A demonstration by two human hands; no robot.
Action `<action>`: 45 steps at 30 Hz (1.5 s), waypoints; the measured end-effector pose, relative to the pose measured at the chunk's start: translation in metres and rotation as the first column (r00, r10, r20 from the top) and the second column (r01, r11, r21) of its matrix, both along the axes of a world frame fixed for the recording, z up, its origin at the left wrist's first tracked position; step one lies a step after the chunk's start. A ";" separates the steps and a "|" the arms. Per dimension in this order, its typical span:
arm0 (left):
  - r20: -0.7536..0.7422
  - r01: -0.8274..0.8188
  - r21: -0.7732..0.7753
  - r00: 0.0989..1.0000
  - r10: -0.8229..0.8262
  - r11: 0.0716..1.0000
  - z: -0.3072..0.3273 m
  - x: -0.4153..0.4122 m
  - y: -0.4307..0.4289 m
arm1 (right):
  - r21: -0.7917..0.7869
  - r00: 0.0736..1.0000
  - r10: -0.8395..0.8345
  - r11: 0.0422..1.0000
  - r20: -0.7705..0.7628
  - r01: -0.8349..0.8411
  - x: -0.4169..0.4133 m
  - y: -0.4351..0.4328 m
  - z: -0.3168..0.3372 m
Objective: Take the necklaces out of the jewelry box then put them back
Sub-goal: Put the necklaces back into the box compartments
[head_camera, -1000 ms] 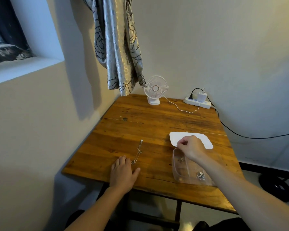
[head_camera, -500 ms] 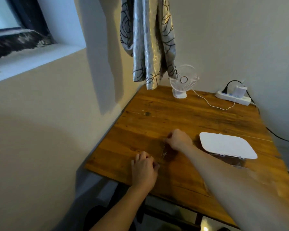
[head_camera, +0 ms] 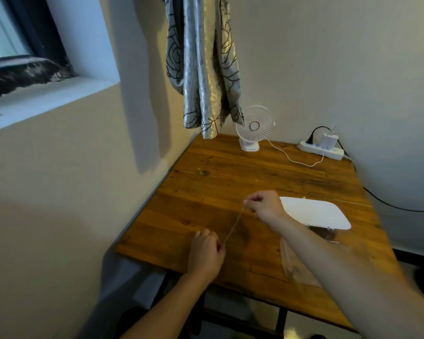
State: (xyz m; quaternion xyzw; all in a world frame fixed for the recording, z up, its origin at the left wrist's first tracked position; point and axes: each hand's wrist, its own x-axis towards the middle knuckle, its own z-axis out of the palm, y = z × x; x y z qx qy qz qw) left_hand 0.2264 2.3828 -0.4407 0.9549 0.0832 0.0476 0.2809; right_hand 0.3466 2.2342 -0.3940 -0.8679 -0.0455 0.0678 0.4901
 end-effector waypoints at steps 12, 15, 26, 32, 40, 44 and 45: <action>0.004 0.138 -0.529 0.987 -0.160 0.838 0.058 -0.017 -0.089 | 0.268 0.983 -0.156 0.955 0.098 0.125 -0.069 -0.110 0.105; 0.006 0.239 -0.534 0.960 -0.279 0.811 0.068 -0.026 -0.127 | 0.296 0.969 -0.220 0.938 0.111 0.179 -0.079 -0.145 0.117; 0.100 0.531 -0.090 0.846 -0.523 0.842 0.044 -0.055 -0.248 | 0.100 0.892 -0.448 0.892 0.056 0.442 -0.089 -0.271 0.062; 0.053 0.654 0.134 0.746 -0.664 0.745 0.026 -0.051 -0.272 | -0.148 0.925 -0.380 0.913 0.026 0.380 -0.069 -0.293 0.002; 0.057 0.687 0.187 0.706 -0.705 0.703 0.008 -0.036 -0.270 | -0.392 0.977 -0.215 0.897 0.013 0.203 -0.040 -0.284 -0.029; 0.062 0.681 0.144 0.718 -0.694 0.718 0.003 -0.034 -0.269 | -0.436 0.979 -0.197 0.878 0.048 0.198 -0.037 -0.283 -0.033; 0.059 0.681 0.126 0.720 -0.691 0.721 0.004 -0.034 -0.269 | -0.437 0.980 -0.192 0.879 0.045 0.193 -0.036 -0.284 -0.033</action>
